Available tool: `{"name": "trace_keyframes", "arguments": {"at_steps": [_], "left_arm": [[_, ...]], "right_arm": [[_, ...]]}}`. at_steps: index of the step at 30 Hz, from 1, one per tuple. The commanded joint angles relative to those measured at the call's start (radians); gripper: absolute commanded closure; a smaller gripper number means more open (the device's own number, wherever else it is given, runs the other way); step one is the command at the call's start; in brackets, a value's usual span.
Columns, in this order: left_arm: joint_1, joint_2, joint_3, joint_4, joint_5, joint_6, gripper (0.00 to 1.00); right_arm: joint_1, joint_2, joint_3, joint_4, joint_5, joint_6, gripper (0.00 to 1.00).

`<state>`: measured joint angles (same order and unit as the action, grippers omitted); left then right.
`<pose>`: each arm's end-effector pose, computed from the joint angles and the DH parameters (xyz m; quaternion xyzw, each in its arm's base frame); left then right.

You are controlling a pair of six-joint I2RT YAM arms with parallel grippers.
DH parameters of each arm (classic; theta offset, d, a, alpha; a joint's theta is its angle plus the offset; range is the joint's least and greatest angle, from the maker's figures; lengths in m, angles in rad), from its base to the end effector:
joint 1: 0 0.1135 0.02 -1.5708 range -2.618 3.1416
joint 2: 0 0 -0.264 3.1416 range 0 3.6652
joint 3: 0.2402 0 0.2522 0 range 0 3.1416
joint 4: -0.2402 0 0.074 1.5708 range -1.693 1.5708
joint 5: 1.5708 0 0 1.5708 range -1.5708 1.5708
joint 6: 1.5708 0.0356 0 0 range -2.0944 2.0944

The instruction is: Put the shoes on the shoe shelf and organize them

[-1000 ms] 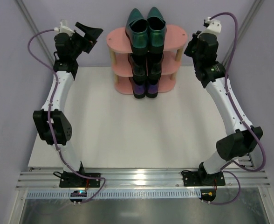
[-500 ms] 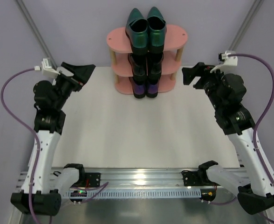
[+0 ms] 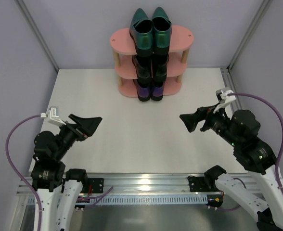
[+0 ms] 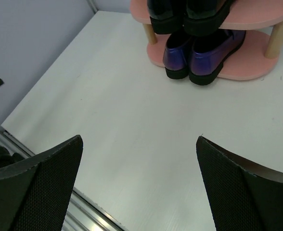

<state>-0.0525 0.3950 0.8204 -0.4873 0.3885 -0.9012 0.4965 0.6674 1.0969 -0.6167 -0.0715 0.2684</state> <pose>0.0806 -0.0177 0.3642 -0.1739 0.7060 -0.4334 0.5325 0.1025 0.0584 0.4131 -0.1102 0.7620 0.2635 0.5812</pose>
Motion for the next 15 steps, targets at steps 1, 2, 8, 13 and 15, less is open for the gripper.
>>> {"name": "trace_keyframes", "arguments": {"at_steps": [1, 2, 8, 13, 15], "left_arm": [[-0.003, -0.054, -0.027, -0.160, 0.087, 0.065, 0.00], [-0.003, -0.077, -0.035, -0.192, 0.093, 0.070, 0.00], [-0.003, -0.090, -0.050, -0.226, 0.131, 0.094, 0.00], [-0.003, -0.099, -0.066, -0.166, 0.181, 0.064, 0.00], [-0.003, -0.094, -0.064, -0.152, 0.185, 0.058, 0.00]], "right_arm": [[0.007, -0.086, 0.041, -0.064, -0.106, 0.008, 0.00], [0.005, -0.094, 0.044, -0.074, -0.114, 0.011, 0.00], [0.007, -0.123, 0.066, -0.132, -0.152, 0.017, 0.00], [0.005, -0.143, 0.063, -0.127, -0.171, 0.023, 0.00], [0.007, -0.140, 0.066, -0.121, -0.178, 0.025, 0.00]]}}
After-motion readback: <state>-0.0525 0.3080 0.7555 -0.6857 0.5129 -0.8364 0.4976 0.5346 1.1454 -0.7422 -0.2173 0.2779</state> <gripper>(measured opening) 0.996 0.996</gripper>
